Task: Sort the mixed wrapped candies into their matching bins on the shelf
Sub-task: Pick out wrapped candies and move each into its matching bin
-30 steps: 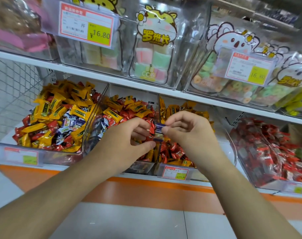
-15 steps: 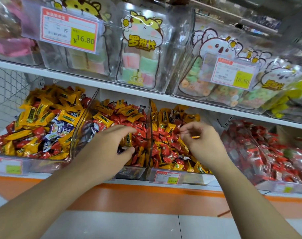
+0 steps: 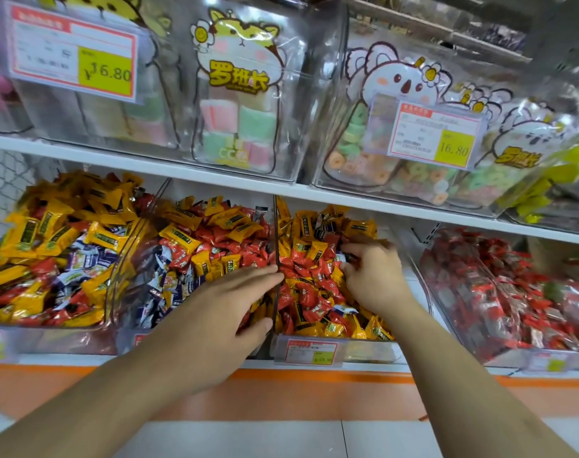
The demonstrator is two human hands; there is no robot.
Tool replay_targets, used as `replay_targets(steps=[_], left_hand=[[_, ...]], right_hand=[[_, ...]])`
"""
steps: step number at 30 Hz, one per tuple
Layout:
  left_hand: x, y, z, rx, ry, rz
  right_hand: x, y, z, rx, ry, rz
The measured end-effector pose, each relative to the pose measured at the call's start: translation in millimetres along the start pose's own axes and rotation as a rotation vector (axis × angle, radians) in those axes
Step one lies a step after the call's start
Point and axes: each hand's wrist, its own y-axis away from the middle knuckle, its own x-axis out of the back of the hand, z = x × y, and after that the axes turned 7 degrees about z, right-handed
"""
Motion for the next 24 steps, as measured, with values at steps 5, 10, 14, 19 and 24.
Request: replay_targets(steps=[5, 10, 14, 19, 24], left_hand=[[1, -1, 1, 0.004, 0.011, -0.008], [2, 1, 2, -0.004, 0.018, -0.007], [5, 3, 4, 0.001, 0.032, -0.002], [10, 2, 6, 0.076, 0.087, 0.101], [20, 1, 9, 0.176, 0.251, 0.215]], right_hand=[[9, 6, -1, -0.019, -0.148, 0.07], [24, 13, 0, -0.085, -0.282, 0.104], [47, 16, -4, -0.153, -0.4, 0.176], [66, 32, -32, -0.139, -0.641, 0.121], [71, 62, -89, 0.031, -0.862, -0.155]])
